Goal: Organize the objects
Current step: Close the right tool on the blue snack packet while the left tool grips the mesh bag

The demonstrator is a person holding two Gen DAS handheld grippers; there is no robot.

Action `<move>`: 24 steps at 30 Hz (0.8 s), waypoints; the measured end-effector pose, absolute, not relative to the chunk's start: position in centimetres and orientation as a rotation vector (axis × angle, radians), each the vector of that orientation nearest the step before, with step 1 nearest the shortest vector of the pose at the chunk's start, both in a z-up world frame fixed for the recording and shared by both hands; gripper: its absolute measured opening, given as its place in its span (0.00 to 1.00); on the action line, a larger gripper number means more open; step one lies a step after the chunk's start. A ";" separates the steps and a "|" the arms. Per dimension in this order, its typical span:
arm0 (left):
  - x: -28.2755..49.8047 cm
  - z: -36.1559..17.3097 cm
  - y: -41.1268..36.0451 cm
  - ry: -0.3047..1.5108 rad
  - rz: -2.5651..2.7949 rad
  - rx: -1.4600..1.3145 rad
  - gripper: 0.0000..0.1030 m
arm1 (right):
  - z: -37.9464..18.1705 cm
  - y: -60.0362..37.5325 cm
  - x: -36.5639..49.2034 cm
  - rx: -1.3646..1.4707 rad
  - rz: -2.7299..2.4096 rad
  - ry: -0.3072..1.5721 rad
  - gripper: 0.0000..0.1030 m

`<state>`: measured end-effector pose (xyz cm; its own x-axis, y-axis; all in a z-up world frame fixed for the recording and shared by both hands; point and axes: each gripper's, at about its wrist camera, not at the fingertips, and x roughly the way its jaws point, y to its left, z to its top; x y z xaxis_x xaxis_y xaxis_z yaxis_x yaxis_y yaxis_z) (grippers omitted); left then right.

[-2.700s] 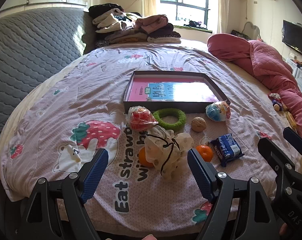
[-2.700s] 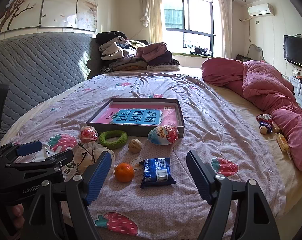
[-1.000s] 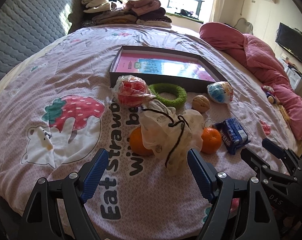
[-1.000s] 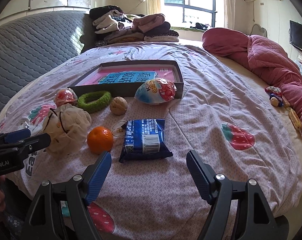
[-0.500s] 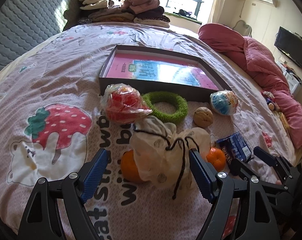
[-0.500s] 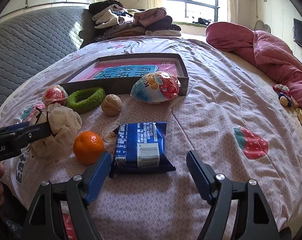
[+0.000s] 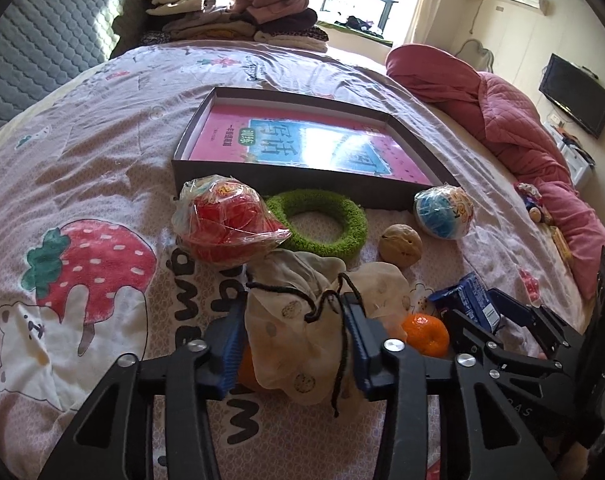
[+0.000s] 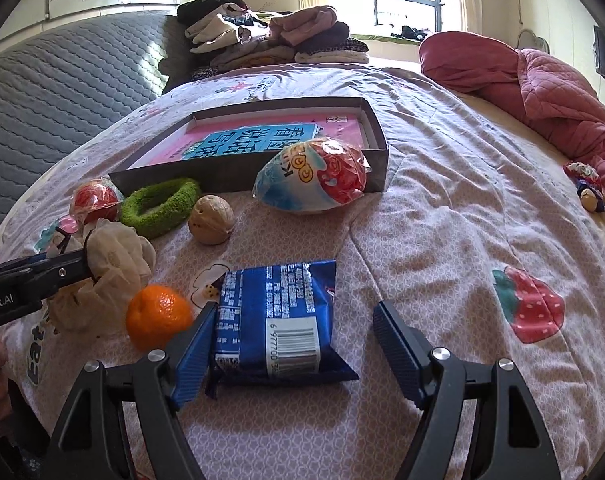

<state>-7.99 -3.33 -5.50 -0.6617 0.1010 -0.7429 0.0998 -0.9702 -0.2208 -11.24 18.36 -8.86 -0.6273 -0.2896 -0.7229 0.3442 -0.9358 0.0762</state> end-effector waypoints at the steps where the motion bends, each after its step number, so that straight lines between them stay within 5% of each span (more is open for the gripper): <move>1: -8.1 -5.5 -3.4 -0.391 2.827 -1.286 0.34 | -8.9 18.3 -11.3 1.117 -2.546 0.098 0.65; 6: -8.3 -5.4 -3.1 -0.400 2.814 -1.276 0.15 | -9.0 18.0 -11.0 1.087 -2.537 0.109 0.53; 9: -8.1 -5.1 -2.9 -0.396 2.819 -1.259 0.12 | -8.9 18.4 -11.0 1.078 -2.539 0.079 0.52; 24: -5.7 -2.0 -2.4 -0.399 2.842 -1.143 0.12 | -6.2 19.3 -9.9 0.961 -2.567 0.030 0.51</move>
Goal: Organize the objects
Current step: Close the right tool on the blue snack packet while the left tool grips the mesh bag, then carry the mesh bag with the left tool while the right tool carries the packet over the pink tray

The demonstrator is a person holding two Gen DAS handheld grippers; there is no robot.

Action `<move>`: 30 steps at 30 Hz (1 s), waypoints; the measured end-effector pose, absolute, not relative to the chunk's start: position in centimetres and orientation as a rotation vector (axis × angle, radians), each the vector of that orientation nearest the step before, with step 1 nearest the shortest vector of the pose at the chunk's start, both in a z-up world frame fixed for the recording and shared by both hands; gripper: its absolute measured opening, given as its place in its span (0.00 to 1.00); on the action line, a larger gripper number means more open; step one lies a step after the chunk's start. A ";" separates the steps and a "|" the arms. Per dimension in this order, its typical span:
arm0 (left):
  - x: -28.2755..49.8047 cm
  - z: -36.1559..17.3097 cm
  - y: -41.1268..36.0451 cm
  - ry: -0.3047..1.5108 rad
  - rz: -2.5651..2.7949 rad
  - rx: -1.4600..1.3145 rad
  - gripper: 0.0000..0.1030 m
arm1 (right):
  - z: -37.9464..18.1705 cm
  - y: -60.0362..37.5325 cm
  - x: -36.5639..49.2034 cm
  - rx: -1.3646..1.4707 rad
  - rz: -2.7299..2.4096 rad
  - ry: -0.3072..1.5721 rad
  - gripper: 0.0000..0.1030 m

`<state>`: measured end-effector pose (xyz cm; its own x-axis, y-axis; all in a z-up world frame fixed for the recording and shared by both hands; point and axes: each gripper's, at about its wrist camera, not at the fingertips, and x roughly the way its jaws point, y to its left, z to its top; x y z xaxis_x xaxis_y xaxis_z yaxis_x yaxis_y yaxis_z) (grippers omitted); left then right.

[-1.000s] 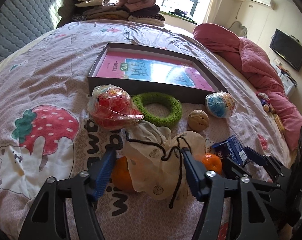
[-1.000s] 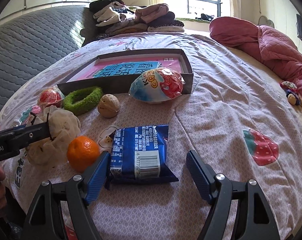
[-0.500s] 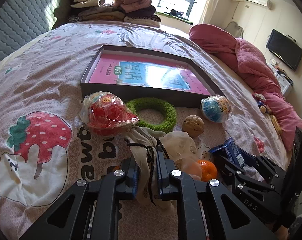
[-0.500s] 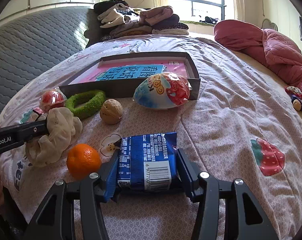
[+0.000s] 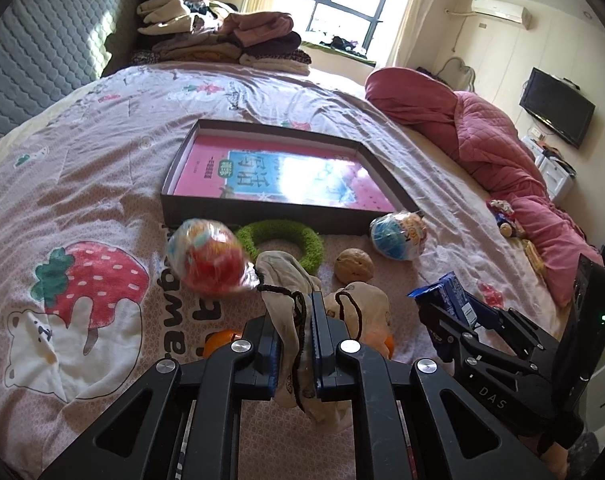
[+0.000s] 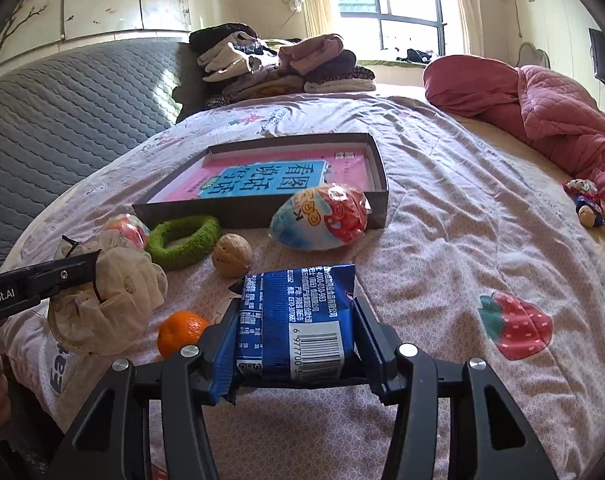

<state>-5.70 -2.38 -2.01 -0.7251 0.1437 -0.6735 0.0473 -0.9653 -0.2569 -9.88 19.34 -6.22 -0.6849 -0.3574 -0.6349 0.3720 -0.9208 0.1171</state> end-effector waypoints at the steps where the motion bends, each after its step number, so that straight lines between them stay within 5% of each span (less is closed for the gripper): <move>1: -5.5 -1.7 -2.3 -0.394 2.849 -1.132 0.12 | -6.0 19.3 -9.7 0.951 -2.570 0.032 0.51; 30: -9.3 2.9 -3.8 -0.399 2.937 -0.960 0.12 | -0.7 16.3 -14.3 0.757 -2.578 0.089 0.51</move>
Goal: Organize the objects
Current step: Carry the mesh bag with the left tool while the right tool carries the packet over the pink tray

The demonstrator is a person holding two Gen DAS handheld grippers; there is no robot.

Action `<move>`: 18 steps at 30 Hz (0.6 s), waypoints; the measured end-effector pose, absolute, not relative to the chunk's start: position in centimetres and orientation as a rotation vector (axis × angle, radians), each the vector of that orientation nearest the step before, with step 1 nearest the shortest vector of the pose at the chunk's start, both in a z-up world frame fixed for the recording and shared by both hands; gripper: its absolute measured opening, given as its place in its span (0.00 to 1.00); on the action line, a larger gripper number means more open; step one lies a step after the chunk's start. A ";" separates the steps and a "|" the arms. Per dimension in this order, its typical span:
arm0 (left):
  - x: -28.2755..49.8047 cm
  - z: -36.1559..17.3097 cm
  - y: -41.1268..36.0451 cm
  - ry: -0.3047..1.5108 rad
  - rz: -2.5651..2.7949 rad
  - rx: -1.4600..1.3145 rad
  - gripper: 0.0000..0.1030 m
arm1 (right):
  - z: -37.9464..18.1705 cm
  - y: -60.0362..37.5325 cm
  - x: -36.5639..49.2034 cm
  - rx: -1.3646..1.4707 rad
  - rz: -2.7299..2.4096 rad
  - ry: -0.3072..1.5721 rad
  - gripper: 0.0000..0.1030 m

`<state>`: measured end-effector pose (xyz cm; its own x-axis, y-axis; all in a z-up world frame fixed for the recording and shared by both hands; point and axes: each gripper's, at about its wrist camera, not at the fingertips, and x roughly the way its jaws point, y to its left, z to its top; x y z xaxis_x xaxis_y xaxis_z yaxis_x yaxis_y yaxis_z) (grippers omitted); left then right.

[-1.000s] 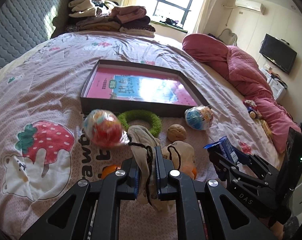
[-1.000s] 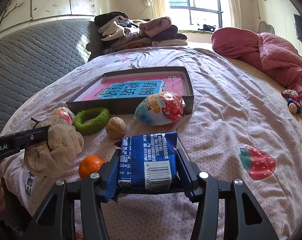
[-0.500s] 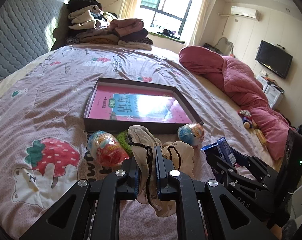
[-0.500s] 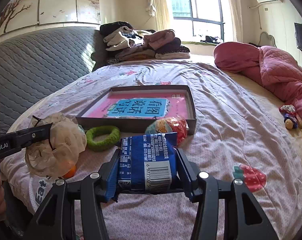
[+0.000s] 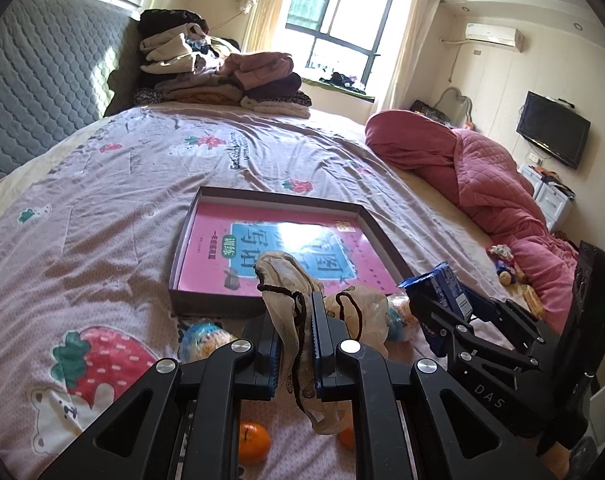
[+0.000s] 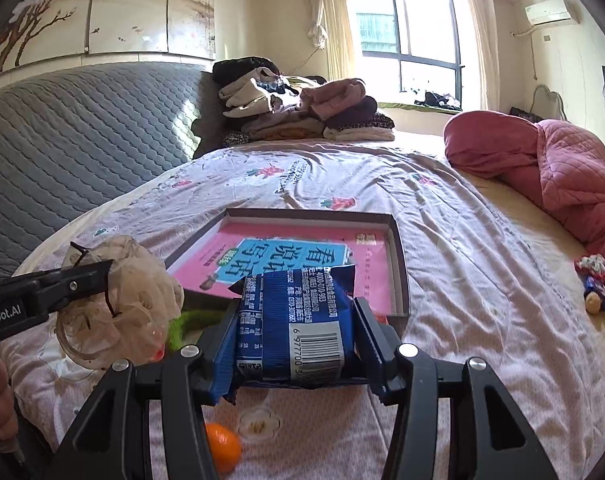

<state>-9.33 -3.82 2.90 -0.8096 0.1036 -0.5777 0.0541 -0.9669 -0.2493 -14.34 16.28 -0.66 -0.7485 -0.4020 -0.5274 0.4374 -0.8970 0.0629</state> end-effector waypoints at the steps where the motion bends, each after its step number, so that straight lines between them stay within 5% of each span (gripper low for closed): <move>1: -9.8 2.9 -4.0 -0.398 2.939 -0.962 0.12 | -0.5 16.2 -14.7 0.751 -2.577 0.088 0.51; 18: -16.3 3.4 -5.0 -0.351 2.966 -1.014 0.12 | 0.5 16.0 -20.3 0.816 -2.569 0.093 0.51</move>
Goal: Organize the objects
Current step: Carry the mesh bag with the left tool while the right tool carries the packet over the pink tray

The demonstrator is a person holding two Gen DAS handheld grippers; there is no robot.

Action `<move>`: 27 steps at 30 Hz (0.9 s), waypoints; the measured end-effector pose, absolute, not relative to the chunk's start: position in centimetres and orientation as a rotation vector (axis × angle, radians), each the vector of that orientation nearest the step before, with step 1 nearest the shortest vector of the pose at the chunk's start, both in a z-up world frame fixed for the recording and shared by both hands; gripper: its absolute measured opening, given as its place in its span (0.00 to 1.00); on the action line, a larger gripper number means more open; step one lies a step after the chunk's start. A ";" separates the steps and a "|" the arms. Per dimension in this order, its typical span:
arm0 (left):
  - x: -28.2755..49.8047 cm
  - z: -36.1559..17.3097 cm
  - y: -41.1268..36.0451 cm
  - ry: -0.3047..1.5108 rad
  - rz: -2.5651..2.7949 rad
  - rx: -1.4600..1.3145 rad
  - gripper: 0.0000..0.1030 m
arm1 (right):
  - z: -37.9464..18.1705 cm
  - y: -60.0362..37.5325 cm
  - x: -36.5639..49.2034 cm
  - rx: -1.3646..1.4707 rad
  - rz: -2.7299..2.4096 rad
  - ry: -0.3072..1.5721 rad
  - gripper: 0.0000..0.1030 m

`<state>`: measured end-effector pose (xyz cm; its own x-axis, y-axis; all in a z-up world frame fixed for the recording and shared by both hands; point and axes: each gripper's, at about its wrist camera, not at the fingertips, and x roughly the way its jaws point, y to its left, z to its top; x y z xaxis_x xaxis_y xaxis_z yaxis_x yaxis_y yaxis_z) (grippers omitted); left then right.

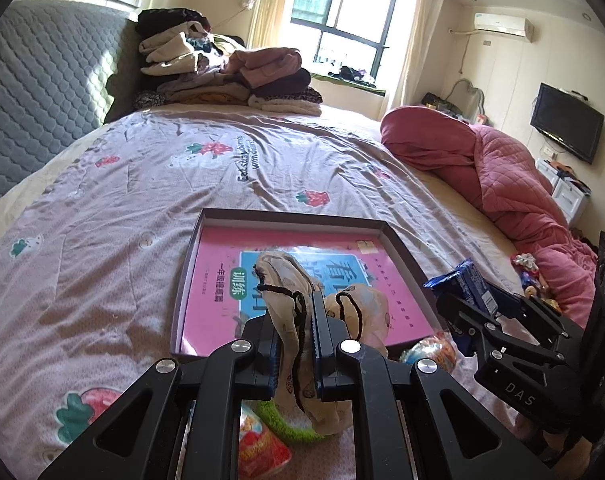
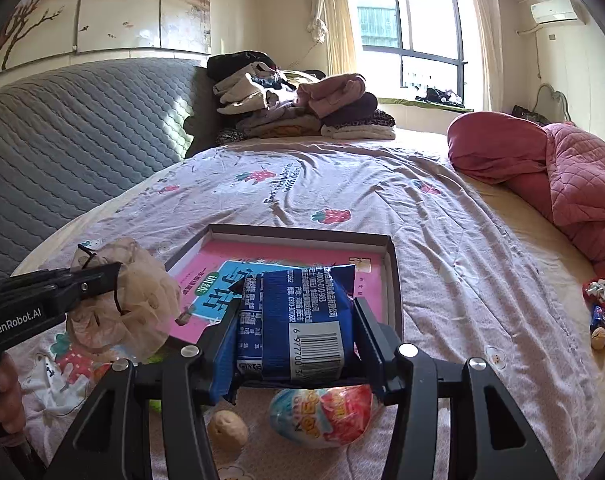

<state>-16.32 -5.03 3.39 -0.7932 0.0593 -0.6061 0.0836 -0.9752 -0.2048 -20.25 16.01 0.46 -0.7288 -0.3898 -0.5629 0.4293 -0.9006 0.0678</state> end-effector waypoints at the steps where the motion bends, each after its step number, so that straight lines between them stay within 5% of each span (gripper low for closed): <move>1: -16.6 3.4 -5.1 0.345 -2.941 1.007 0.12 | 0.4 16.1 -20.6 0.821 -2.567 0.086 0.51; 27: -24.4 -0.2 -7.3 0.330 -2.794 1.169 0.12 | -2.3 14.1 -27.0 0.969 -2.505 0.191 0.51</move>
